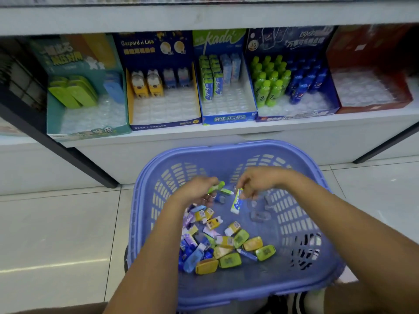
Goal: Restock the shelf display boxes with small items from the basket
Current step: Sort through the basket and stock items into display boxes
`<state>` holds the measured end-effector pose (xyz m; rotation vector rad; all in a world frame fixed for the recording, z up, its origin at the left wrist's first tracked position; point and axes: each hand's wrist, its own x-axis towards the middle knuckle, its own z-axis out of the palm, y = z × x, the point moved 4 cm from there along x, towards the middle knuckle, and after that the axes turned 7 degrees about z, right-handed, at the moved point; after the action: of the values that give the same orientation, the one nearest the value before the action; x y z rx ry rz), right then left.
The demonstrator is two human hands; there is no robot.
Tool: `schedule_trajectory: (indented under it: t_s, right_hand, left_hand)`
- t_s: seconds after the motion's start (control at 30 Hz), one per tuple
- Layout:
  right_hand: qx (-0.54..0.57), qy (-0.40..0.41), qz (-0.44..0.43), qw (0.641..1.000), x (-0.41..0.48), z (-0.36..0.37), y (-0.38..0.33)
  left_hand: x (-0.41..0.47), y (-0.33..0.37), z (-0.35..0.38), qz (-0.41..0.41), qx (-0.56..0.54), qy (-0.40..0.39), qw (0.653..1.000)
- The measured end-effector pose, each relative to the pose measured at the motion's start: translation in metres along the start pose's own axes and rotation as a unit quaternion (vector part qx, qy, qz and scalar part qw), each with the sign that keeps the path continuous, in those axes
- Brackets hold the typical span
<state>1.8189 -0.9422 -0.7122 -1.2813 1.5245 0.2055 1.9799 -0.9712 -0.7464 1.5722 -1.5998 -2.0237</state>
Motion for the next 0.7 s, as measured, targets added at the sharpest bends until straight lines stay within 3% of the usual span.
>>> schedule_trajectory:
  t_s: [0.1,0.23,0.33,0.4,0.7]
  right_hand:
    - [0.159,0.094,-0.1,0.978,-0.039,-0.049,-0.031]
    - [0.272,0.273,-0.229,0.894,-0.077,-0.102,-0.061]
    - [0.27,0.416,-0.248,0.832,-0.08,-0.132,-0.072]
    - [0.223,0.488,-0.236,0.81,-0.072,-0.146,-0.081]
    - [0.104,0.493,-0.203,0.84,-0.023,-0.164,-0.107]
  left_hand:
    - [-0.015,0.041,-0.024,0.071,0.027,0.02,0.997]
    - [-0.044,0.086,-0.049,0.16,-0.018,0.046,0.986]
    - [-0.059,0.104,-0.058,0.205,-0.066,0.06,0.975]
    - [-0.062,0.11,-0.06,0.221,-0.09,0.074,0.968]
    - [-0.056,0.108,-0.066,0.214,-0.259,0.108,0.936]
